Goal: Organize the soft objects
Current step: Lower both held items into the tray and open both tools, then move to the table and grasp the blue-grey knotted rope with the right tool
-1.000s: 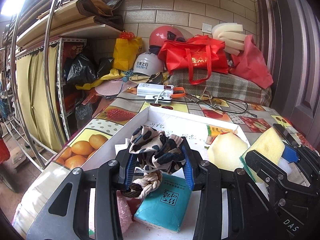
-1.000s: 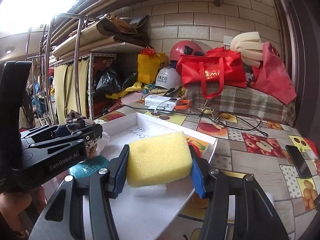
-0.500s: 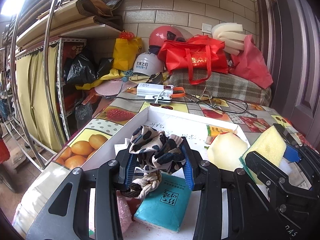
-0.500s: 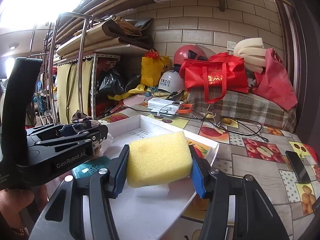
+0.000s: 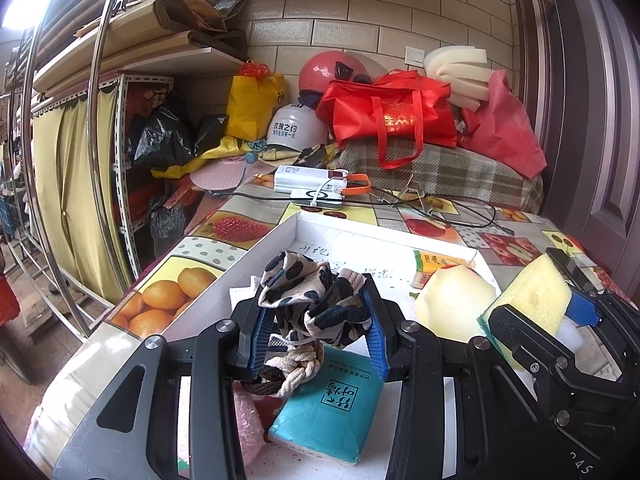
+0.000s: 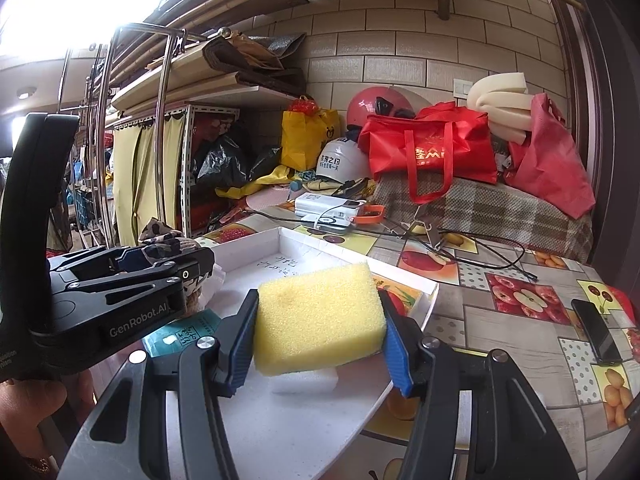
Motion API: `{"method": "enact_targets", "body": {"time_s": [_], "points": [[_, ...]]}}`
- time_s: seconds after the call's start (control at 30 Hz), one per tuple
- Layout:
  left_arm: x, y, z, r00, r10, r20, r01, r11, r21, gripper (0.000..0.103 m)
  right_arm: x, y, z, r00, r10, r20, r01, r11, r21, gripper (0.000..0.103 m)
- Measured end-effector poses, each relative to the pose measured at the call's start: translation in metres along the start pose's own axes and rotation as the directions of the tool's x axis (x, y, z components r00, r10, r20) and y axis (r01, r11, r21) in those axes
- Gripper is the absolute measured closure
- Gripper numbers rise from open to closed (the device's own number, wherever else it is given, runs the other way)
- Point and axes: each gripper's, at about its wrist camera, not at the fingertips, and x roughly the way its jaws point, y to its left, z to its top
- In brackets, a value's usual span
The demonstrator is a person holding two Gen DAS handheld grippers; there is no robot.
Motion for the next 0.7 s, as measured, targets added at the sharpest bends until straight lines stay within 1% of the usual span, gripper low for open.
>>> {"method": "enact_targets", "body": {"time_s": [0.13,0.2,0.23,0.27,0.3,0.33,0.43,0.53,0.6,0.63,0.7], "points": [[0.000,0.000,0.000,1.000,0.012,0.003,-0.012,1.000,-0.003,0.063,0.000,0.000,0.000,1.000,0.001,-0.003,-0.001,1.000,-0.001,0.046],[-0.003,0.003,0.000,0.999,0.047,0.020,-0.046,0.999,-0.017,0.057,0.003,0.002,0.000,1.000,0.018,-0.017,-0.018,1.000,-0.010,0.045],[-0.005,0.004,-0.001,0.997,0.065,0.034,-0.064,0.998,-0.026,0.041,0.005,0.003,0.000,1.000,0.018,-0.025,-0.018,1.000,-0.017,0.038],[-0.007,0.005,-0.001,0.996,0.082,0.047,-0.080,0.996,-0.033,0.013,0.006,0.004,0.000,0.999,0.015,-0.030,-0.016,1.000,-0.022,0.019],[-0.009,0.006,-0.002,0.994,0.094,0.059,-0.092,0.995,-0.037,0.002,0.007,0.005,0.000,0.999,0.014,-0.033,-0.015,1.000,-0.027,0.011],[-0.011,0.007,-0.002,0.993,0.100,0.068,-0.097,0.995,-0.039,0.000,0.007,0.005,0.000,0.999,0.008,-0.035,-0.009,1.000,-0.029,0.001],[-0.012,0.005,-0.004,0.989,0.120,0.087,-0.117,0.993,-0.029,0.000,0.007,0.006,0.000,0.999,0.009,-0.032,-0.009,1.000,-0.029,0.000],[-0.017,0.006,-0.006,0.984,0.134,0.117,-0.130,0.991,-0.040,0.000,0.004,0.006,0.000,1.000,0.003,-0.025,-0.004,1.000,-0.029,0.000],[-0.024,0.009,-0.007,0.980,0.138,0.141,-0.130,0.990,-0.061,0.000,-0.003,0.006,0.000,1.000,-0.010,0.007,0.010,1.000,-0.029,0.000],[-0.026,0.011,-0.009,0.980,0.141,0.140,-0.131,0.988,-0.077,0.000,-0.008,0.007,-0.001,1.000,-0.021,0.022,0.021,0.999,-0.026,0.000],[-0.030,0.018,-0.011,0.982,0.138,0.125,-0.124,0.985,-0.118,0.000,-0.014,0.006,-0.003,1.000,-0.014,0.010,0.014,1.000,-0.009,0.000]]}}
